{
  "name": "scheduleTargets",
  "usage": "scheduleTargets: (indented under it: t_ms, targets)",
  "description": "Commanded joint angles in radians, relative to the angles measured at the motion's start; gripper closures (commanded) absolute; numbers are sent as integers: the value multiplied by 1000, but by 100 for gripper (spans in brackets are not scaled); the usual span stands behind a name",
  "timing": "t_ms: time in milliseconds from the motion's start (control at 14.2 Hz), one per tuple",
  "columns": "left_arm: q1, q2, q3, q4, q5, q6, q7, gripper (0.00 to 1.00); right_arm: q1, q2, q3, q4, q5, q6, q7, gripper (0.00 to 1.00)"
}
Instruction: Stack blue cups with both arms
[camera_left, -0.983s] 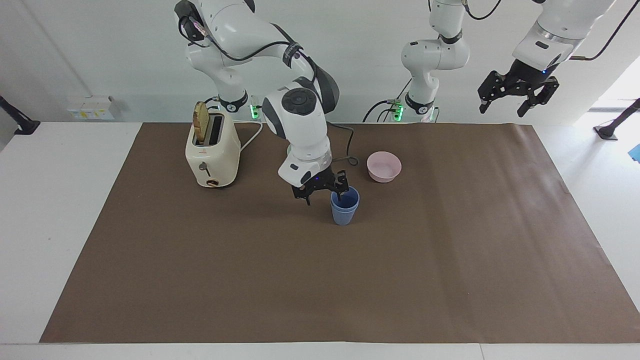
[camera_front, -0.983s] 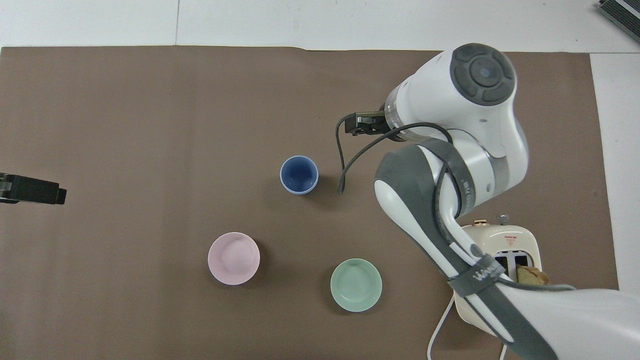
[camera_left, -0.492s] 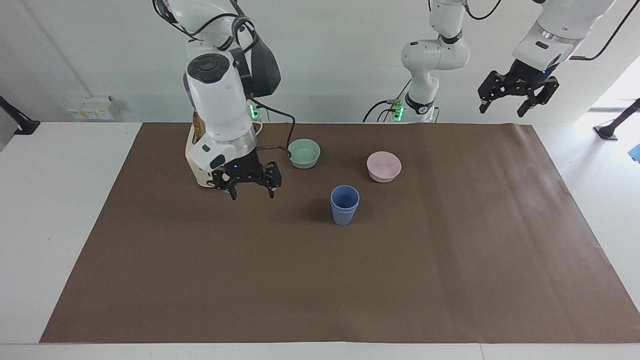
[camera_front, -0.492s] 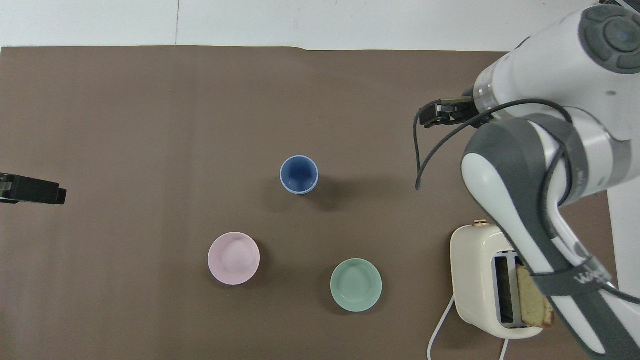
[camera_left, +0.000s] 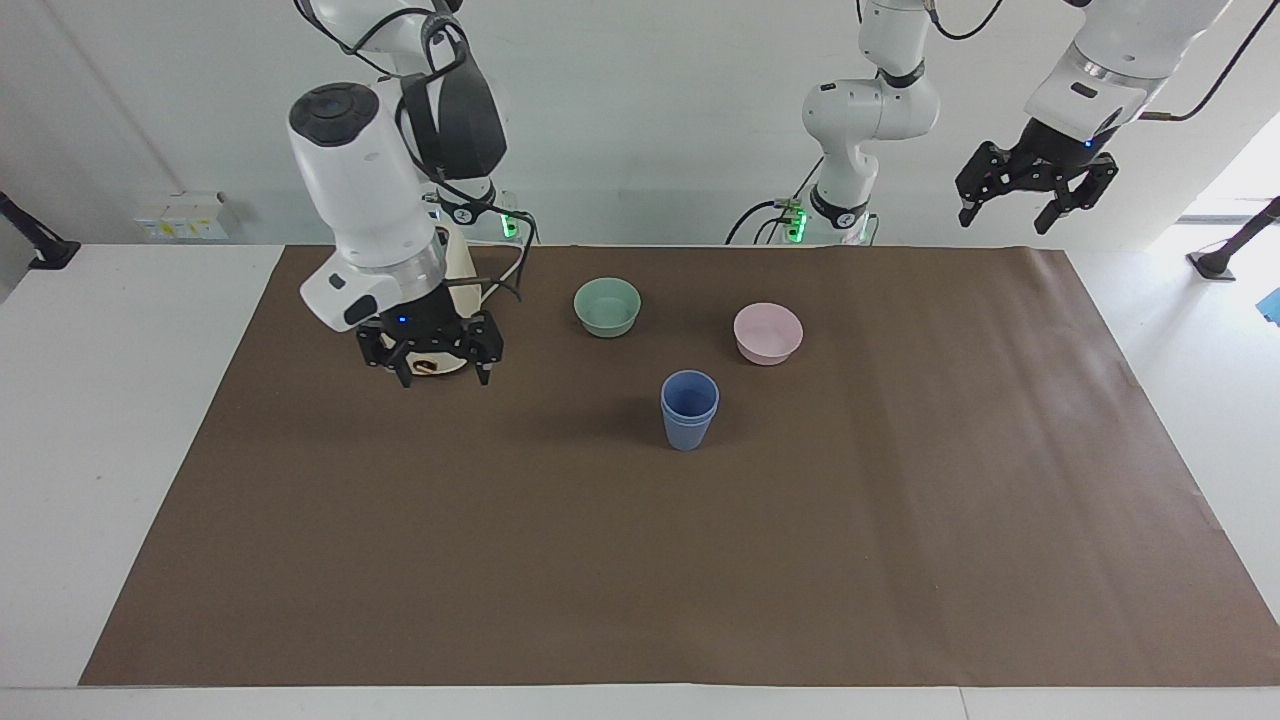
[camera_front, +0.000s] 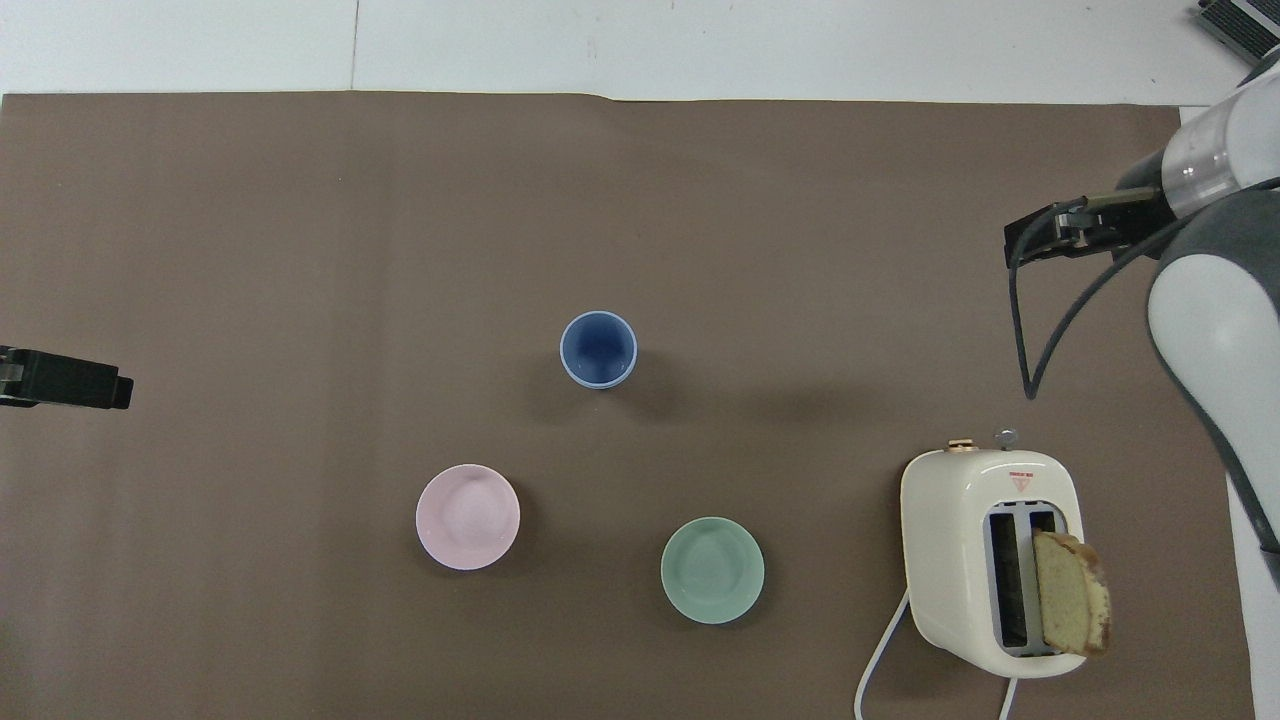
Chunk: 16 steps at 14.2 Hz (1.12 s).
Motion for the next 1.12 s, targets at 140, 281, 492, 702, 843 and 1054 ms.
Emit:
scheduleTargets:
  t_ms: [140, 281, 492, 702, 843, 1054]
  targets:
    - [6, -12, 0, -1, -8, -14, 7, 0, -12, -57, -18, 13, -13, -75, -28, 0]
    - [6, -12, 0, -1, -8, -14, 7, 0, -12, -66, -18, 13, -12, -77, -28, 0]
    - [6, -12, 0, -1, -8, -14, 7, 0, -12, -78, -23, 11, -7, -72, -26, 0]
    - [6, -12, 0, -1, -8, -16, 7, 0, -12, -86, -35, 8, 5, -63, -20, 0]
    - [6, -12, 0, -1, -8, -14, 7, 0, -12, -86, -35, 8, 5, -63, -20, 0]
    - [6, -12, 0, -1, -8, -14, 7, 0, -12, -86, -37, 8, 7, -63, -20, 0]
